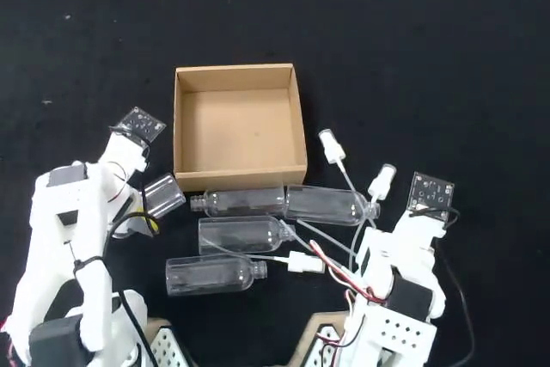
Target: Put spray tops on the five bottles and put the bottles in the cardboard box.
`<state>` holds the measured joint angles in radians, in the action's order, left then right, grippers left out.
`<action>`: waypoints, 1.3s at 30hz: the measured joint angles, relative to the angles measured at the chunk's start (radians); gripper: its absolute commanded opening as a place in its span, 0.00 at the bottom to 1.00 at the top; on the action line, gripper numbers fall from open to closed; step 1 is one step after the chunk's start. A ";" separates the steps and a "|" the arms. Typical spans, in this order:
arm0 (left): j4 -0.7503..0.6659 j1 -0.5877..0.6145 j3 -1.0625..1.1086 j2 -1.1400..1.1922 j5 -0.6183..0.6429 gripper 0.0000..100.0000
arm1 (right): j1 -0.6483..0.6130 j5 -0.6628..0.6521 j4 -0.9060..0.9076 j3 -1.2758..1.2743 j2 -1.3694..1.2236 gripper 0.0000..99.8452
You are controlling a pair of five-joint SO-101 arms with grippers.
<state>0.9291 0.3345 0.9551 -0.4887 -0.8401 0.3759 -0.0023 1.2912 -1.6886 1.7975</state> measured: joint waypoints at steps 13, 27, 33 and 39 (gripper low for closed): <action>0.163 -0.031 -0.008 -0.002 -0.002 0.04 | 0.000 0.000 0.000 0.000 0.000 0.01; 0.681 0.078 -0.528 -0.002 0.000 0.04 | 0.000 -0.491 -0.066 0.184 0.000 0.01; 0.697 0.296 -0.601 -0.002 0.000 0.04 | 0.000 -0.506 -0.066 0.371 0.000 0.02; 0.479 0.511 -0.502 0.000 0.163 0.04 | -0.095 -0.433 -0.028 0.594 0.000 0.12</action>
<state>1.4078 0.8454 0.4534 -0.4887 -0.6774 0.2808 -0.4350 1.2635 -1.0948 1.7975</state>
